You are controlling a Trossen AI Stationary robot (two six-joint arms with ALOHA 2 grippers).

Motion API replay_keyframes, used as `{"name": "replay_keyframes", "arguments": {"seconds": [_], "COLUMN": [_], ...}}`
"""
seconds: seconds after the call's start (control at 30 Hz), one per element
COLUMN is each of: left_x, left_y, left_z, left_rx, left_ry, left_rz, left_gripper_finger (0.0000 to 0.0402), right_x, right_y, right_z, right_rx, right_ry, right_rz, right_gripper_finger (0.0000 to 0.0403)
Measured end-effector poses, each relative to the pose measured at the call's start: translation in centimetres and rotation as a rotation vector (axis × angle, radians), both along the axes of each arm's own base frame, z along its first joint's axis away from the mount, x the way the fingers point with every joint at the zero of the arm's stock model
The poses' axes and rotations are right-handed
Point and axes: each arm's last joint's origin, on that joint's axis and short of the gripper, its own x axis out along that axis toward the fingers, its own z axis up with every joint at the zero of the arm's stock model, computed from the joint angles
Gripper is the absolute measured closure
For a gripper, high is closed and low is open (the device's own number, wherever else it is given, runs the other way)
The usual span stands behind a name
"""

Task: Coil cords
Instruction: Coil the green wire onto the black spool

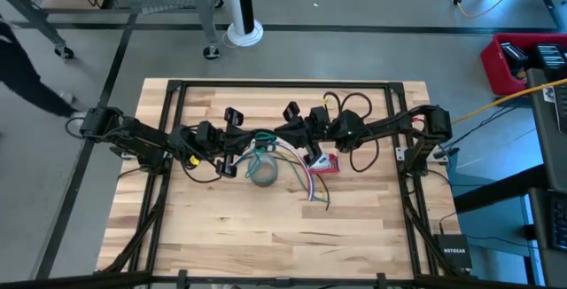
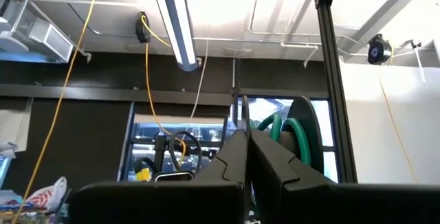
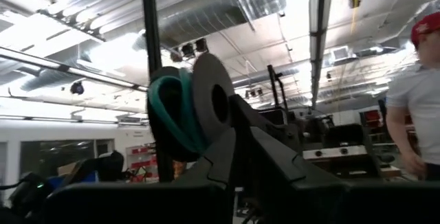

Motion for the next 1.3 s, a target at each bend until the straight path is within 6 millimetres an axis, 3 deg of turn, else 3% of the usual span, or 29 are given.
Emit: {"name": "replay_keyframes", "arguments": {"seconds": [1.3], "left_x": [0.34], "left_y": [0.08], "left_z": [-0.39], "left_rx": [-0.031], "left_ry": [0.057], "left_rz": [0.005], "left_gripper_finger": [0.0401], "right_x": [0.48], "right_y": [0.26], "right_z": [0.63], "right_rx": [-0.032], "right_ry": [0.022], "right_rz": [0.089], "right_gripper_finger": [0.0359]}}
